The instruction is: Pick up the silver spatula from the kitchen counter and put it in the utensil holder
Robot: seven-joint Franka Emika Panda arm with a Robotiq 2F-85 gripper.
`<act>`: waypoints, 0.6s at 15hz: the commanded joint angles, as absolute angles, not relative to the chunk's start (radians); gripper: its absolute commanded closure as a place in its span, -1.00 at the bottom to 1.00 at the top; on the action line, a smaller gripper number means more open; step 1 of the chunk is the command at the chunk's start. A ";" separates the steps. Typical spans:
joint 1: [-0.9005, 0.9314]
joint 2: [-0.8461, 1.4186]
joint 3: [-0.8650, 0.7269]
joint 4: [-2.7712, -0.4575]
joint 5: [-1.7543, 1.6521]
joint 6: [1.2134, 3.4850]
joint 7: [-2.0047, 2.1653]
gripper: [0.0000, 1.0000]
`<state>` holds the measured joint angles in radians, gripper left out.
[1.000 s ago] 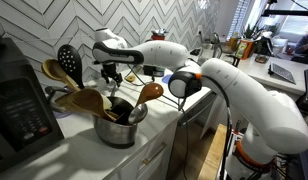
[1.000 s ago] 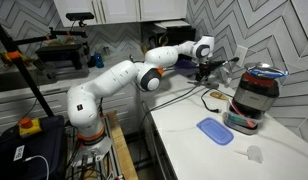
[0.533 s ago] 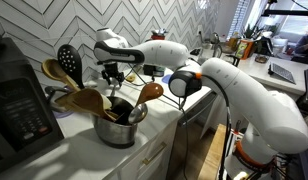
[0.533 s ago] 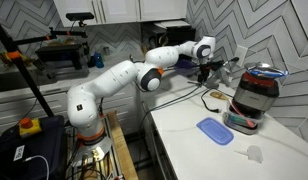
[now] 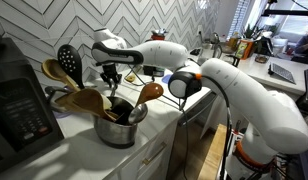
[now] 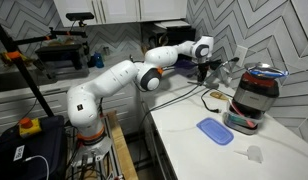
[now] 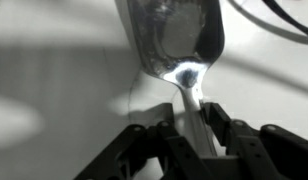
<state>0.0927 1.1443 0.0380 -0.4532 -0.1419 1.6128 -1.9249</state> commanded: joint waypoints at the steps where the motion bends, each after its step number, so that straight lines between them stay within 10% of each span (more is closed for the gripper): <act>1: 0.083 1.157 0.029 -0.464 -0.144 1.652 -2.003 0.79; 9: 0.101 1.131 0.036 -0.448 -0.121 1.669 -1.877 0.92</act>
